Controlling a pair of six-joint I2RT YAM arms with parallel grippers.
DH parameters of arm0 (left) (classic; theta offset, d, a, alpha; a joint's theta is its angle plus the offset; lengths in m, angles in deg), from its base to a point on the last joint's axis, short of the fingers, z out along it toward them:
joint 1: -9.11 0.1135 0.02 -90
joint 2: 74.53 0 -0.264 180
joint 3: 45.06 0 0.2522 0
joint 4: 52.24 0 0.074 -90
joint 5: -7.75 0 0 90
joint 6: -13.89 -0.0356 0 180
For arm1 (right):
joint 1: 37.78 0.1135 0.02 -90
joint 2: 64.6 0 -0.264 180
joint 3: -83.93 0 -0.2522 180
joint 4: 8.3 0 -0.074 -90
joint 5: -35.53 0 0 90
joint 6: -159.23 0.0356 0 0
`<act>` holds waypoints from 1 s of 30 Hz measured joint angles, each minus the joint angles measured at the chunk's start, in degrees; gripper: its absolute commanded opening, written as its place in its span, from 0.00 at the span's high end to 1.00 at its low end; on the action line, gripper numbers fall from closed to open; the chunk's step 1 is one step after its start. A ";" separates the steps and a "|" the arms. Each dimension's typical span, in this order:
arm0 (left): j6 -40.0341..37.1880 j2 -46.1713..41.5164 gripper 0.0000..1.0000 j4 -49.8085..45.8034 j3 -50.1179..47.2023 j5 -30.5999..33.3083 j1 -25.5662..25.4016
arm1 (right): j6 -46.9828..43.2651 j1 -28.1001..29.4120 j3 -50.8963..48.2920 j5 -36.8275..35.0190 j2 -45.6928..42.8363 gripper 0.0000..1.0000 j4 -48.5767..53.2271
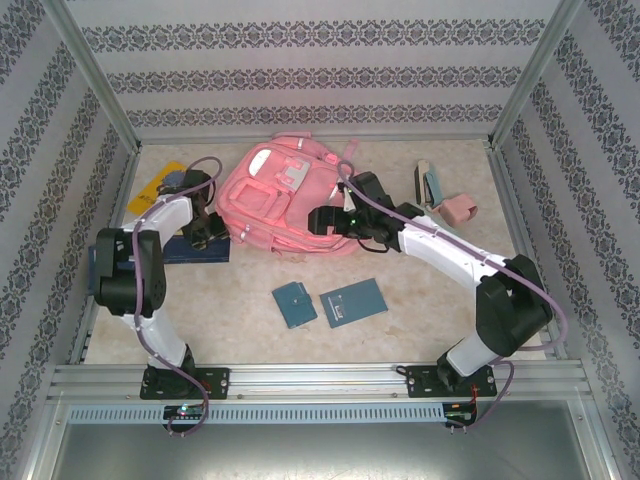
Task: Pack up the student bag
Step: Move the book to the middle-left of the table.
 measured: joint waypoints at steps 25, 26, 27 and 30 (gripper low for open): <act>16.92 -18.62 0.71 11.67 -25.51 -3.87 -19.65 | -1.42 5.68 6.80 1.79 9.03 0.06 -0.48; 17.22 -19.43 0.70 10.69 -25.77 -3.67 -19.78 | -1.64 5.92 7.21 2.05 9.57 0.08 -0.50; 17.59 -20.41 0.69 9.22 -25.94 -3.04 -19.85 | -1.88 6.29 7.72 2.49 10.21 0.10 -0.48; 17.75 -23.71 0.68 4.96 -25.59 -0.83 -19.50 | -2.16 7.34 9.05 3.67 11.93 0.20 -0.52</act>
